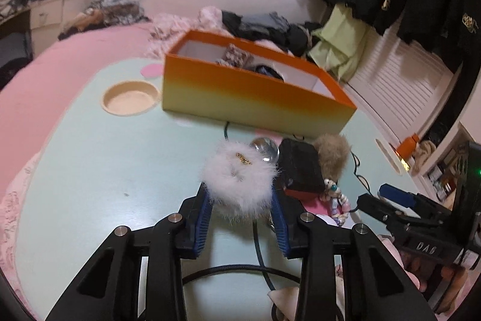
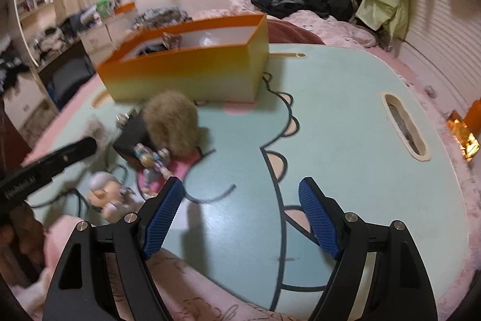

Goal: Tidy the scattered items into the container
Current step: 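Grasp white fluffy pompom with left tool while right tool grasps tan fluffy pompom, then carry both pompoms into the box and open both tools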

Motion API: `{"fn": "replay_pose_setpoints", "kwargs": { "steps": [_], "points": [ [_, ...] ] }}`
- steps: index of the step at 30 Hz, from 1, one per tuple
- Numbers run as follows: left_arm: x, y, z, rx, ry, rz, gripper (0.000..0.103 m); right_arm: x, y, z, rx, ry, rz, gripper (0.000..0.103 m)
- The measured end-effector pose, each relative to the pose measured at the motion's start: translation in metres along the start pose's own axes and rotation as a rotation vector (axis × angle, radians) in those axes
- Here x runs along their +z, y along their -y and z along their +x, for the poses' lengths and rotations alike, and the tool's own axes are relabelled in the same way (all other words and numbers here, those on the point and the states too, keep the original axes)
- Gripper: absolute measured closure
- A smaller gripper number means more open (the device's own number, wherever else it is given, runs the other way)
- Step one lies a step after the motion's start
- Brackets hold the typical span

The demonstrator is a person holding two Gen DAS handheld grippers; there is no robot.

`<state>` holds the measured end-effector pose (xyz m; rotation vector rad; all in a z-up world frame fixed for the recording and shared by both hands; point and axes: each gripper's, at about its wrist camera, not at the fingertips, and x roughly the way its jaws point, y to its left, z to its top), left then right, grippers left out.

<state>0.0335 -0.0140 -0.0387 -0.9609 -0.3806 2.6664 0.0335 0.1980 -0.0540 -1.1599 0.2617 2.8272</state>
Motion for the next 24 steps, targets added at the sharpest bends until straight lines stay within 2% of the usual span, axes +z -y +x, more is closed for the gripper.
{"fn": "replay_pose_setpoints", "kwargs": {
  "steps": [5,8,9,10,13,15,17,24],
  "points": [
    [0.002,0.006,-0.006,0.030,0.042,0.031,0.068,0.019,-0.031,-0.001,0.037,0.045,-0.071,0.023],
    [0.002,0.007,-0.005,0.037,0.038,0.043,0.068,0.033,-0.043,0.007,0.088,0.037,-0.056,0.025],
    [0.002,0.007,-0.005,0.039,0.037,0.048,0.068,0.037,-0.045,0.010,0.105,0.033,-0.046,0.028],
    [0.002,0.008,-0.006,0.042,0.037,0.052,0.068,0.041,-0.047,0.014,0.122,0.024,-0.033,0.036],
    [0.000,0.010,-0.006,0.047,0.038,0.069,0.068,0.050,-0.050,0.031,0.122,-0.021,-0.008,0.046],
    [0.000,0.013,-0.007,0.051,0.041,0.083,0.068,0.050,-0.048,0.040,0.116,-0.045,0.004,0.056],
    [-0.001,0.015,-0.007,0.056,0.041,0.094,0.068,0.047,-0.041,0.042,0.166,-0.035,0.036,0.070],
    [-0.002,0.021,-0.006,0.080,0.035,0.131,0.068,0.040,-0.032,0.039,0.152,-0.013,0.075,0.072]
  ]
}}
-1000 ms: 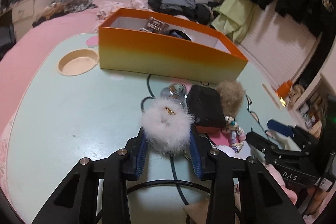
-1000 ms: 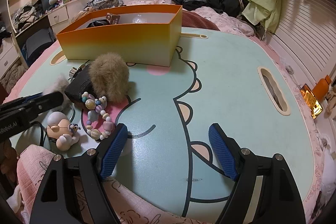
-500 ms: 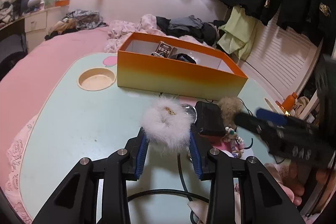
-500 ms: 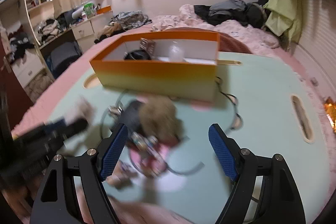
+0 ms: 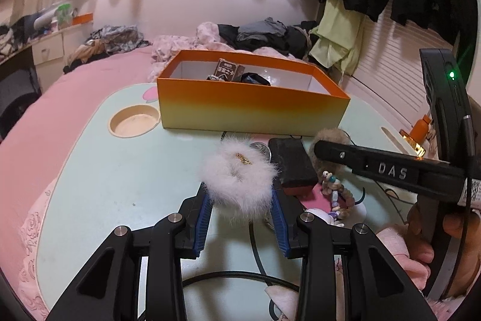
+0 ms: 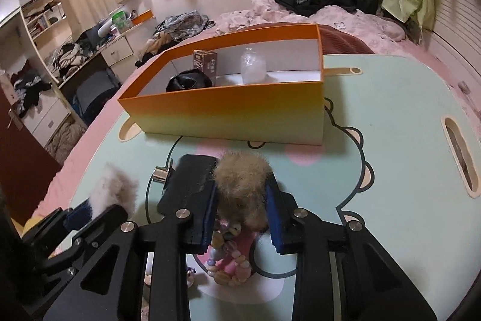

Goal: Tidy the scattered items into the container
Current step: 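Carry both pompoms into the box and open both tools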

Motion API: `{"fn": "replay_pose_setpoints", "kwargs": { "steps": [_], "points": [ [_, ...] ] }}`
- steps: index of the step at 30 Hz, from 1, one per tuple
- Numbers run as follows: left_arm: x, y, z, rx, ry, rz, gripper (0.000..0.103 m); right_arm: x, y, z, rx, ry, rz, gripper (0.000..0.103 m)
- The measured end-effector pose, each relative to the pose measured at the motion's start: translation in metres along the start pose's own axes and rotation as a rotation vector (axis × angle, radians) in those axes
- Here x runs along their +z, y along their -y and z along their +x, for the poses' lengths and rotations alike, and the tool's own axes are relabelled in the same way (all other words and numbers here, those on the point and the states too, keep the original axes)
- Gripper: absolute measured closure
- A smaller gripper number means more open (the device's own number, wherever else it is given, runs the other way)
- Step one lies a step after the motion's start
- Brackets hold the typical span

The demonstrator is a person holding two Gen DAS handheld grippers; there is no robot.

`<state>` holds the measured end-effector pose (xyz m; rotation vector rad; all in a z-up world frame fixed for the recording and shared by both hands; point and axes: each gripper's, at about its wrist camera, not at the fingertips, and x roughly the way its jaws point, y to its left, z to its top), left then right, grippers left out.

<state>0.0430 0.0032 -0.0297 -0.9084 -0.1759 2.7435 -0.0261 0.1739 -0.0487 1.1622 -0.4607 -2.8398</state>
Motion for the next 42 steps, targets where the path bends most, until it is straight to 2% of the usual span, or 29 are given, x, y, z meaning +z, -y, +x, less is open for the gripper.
{"fn": "replay_pose_setpoints", "kwargs": {
  "steps": [3,7,9,11,16,19,24,36,39,42],
  "points": [
    [-0.001,-0.002,0.000,-0.001,-0.001,-0.010,0.068,0.003,0.000,0.000,-0.016,0.000,-0.001,0.072],
    [0.000,-0.001,0.000,-0.001,-0.005,-0.008,0.068,0.003,0.000,0.014,-0.082,-0.050,-0.018,0.072],
    [0.000,-0.001,-0.001,0.001,-0.004,-0.004,0.068,0.002,-0.002,0.017,-0.106,-0.047,-0.039,0.072],
    [0.000,0.000,-0.001,0.003,-0.004,-0.003,0.068,0.000,-0.002,0.017,-0.102,-0.042,-0.044,0.077],
    [0.000,-0.001,-0.001,0.000,-0.003,-0.010,0.068,-0.008,-0.002,-0.005,-0.066,0.042,-0.045,0.077],
    [0.000,-0.001,-0.001,0.001,-0.004,-0.008,0.068,-0.015,-0.011,-0.017,-0.056,0.080,-0.097,0.077],
    [0.000,-0.001,-0.001,0.001,-0.004,-0.011,0.068,-0.021,-0.025,-0.024,-0.074,0.098,-0.163,0.077],
    [0.001,-0.004,0.000,0.000,-0.015,-0.018,0.068,-0.013,-0.021,-0.024,-0.055,0.098,-0.158,0.077],
    [0.006,-0.006,0.001,-0.020,-0.012,-0.021,0.068,-0.006,-0.021,-0.027,-0.038,0.105,-0.154,0.077],
    [0.024,-0.015,0.003,-0.071,-0.012,-0.051,0.068,0.007,-0.025,-0.030,-0.047,0.124,-0.173,0.077]
  ]
}}
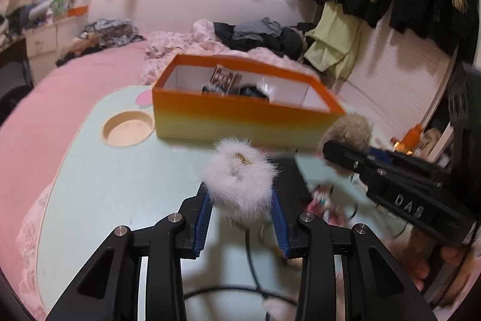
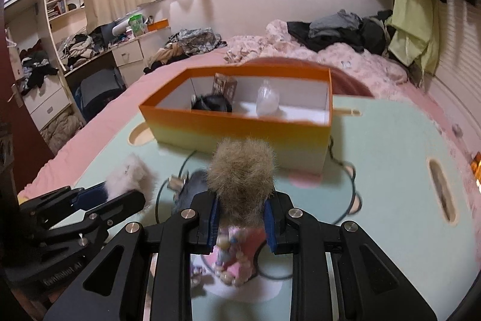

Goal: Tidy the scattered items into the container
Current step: 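Carry both pompoms into the box and open both tools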

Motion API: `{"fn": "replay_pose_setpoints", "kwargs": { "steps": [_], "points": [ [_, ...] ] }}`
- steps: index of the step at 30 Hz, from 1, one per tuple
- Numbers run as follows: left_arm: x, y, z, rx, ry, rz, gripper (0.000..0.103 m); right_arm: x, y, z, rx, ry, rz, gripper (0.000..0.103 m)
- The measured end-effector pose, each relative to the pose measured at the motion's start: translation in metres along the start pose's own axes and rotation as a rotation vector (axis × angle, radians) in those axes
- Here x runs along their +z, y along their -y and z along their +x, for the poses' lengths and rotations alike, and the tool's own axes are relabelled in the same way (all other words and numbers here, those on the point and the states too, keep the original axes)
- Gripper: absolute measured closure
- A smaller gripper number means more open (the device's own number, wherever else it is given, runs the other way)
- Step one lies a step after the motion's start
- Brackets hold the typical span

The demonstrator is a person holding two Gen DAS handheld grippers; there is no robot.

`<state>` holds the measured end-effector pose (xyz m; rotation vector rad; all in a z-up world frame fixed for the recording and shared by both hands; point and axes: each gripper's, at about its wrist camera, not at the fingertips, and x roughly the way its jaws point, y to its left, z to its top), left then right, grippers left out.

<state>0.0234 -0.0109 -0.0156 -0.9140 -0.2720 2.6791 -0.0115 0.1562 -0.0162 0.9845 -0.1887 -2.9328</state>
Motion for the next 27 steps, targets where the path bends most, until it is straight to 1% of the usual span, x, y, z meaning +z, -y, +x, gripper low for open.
{"fn": "replay_pose_setpoints", "kwargs": {
  "steps": [2,4,7,9,12,14,17,19,21,22,23,24,25,26,27],
  "points": [
    [0.019,-0.006,-0.001,0.006,0.023,-0.007,0.068,0.013,0.002,-0.001,-0.015,0.016,-0.002,0.077],
    [0.037,-0.008,-0.001,0.031,0.054,0.011,0.068,0.027,0.006,0.000,-0.023,0.028,0.006,0.077],
    [0.061,-0.009,0.005,0.069,0.075,0.023,0.068,0.047,0.014,0.003,-0.026,0.043,0.020,0.077],
    [0.076,-0.011,0.012,0.054,0.077,0.013,0.068,0.063,0.021,0.010,-0.036,0.043,0.032,0.077],
    [0.093,-0.016,0.026,0.019,0.055,-0.020,0.068,0.079,0.028,0.025,-0.042,0.012,0.034,0.077],
    [0.104,-0.020,0.041,-0.010,0.023,-0.045,0.068,0.085,0.032,0.037,-0.040,-0.014,0.053,0.077],
    [0.113,-0.023,0.058,0.007,-0.008,-0.065,0.068,0.089,0.039,0.057,-0.029,-0.057,0.092,0.077],
    [0.115,-0.021,0.068,0.016,-0.028,-0.060,0.068,0.090,0.040,0.068,-0.033,-0.079,0.096,0.077],
    [0.117,-0.017,0.080,0.012,-0.067,-0.056,0.066,0.093,0.040,0.079,-0.024,-0.102,0.088,0.076],
    [0.118,-0.015,0.084,0.000,-0.082,-0.059,0.061,0.096,0.042,0.086,-0.003,-0.122,0.090,0.076],
    [0.120,-0.014,0.088,-0.019,-0.097,-0.063,0.052,0.098,0.043,0.092,0.021,-0.146,0.094,0.075],
    [0.121,-0.013,0.090,-0.031,-0.107,-0.071,0.046,0.100,0.044,0.097,0.039,-0.169,0.098,0.074],
    [0.121,-0.013,0.090,-0.030,-0.103,-0.082,0.040,0.102,0.045,0.100,0.039,-0.180,0.105,0.073],
    [0.122,-0.013,0.088,-0.029,-0.089,-0.091,0.039,0.103,0.047,0.099,0.027,-0.177,0.114,0.070],
    [0.122,-0.013,0.084,-0.031,-0.074,-0.098,0.038,0.104,0.050,0.097,0.016,-0.167,0.122,0.070]
  ]
}}
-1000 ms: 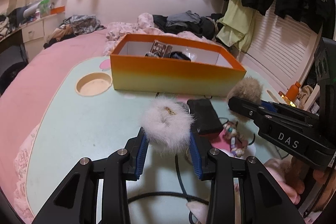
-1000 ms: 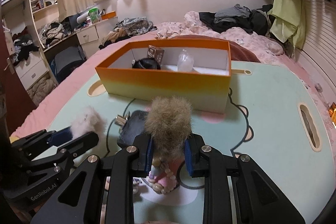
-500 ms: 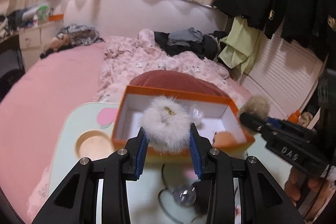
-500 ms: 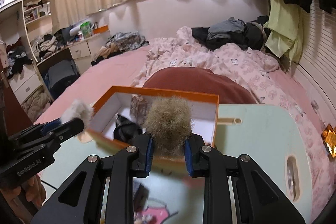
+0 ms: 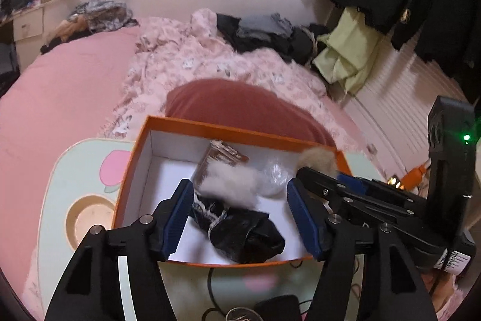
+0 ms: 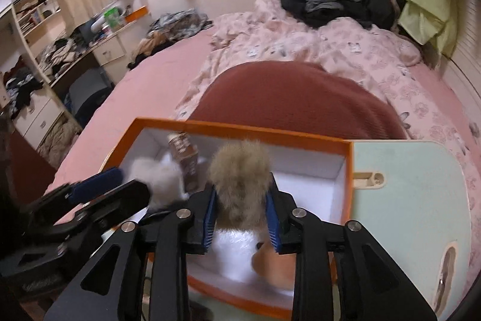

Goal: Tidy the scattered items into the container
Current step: 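Lift both tools out of the box back toward the table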

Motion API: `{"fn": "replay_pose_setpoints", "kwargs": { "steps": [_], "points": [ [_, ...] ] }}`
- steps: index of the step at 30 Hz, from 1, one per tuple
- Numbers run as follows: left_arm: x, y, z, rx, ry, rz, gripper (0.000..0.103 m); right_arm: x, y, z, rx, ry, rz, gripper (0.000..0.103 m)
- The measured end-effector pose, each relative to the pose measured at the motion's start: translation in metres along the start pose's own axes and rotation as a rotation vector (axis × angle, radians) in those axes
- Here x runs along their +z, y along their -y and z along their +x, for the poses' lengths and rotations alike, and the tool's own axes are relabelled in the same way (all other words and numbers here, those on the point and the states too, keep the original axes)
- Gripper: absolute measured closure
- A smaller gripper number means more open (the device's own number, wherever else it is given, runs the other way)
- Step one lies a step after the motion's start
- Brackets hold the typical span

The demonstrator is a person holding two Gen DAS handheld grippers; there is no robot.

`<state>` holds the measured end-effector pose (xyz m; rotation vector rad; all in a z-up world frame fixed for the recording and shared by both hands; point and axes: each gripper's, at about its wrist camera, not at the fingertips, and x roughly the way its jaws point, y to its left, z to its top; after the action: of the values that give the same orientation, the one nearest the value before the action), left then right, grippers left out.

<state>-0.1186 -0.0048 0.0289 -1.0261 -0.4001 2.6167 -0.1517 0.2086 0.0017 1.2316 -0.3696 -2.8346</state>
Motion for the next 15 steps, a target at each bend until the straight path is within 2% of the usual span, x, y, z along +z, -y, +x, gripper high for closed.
{"fn": "replay_pose_setpoints", "kwargs": {
  "steps": [3,5,7,11,15],
  "points": [
    [-0.001,-0.003,-0.014,-0.020,0.037,-0.025,0.029,0.000,0.007,-0.016,0.001,0.045,0.029,0.069],
    [0.000,-0.005,-0.022,-0.026,0.053,-0.041,0.027,-0.001,0.012,-0.029,0.019,0.075,0.040,0.056],
    [0.000,-0.005,-0.029,-0.016,0.063,-0.036,0.027,-0.001,0.013,-0.039,0.012,0.106,0.044,0.050],
    [-0.011,-0.001,-0.047,0.038,0.060,0.026,0.026,-0.012,0.012,-0.071,0.017,0.152,0.037,0.050],
    [-0.045,-0.008,-0.063,-0.017,-0.001,0.007,0.026,-0.046,0.002,-0.095,-0.074,0.156,-0.037,0.050]
  ]
}}
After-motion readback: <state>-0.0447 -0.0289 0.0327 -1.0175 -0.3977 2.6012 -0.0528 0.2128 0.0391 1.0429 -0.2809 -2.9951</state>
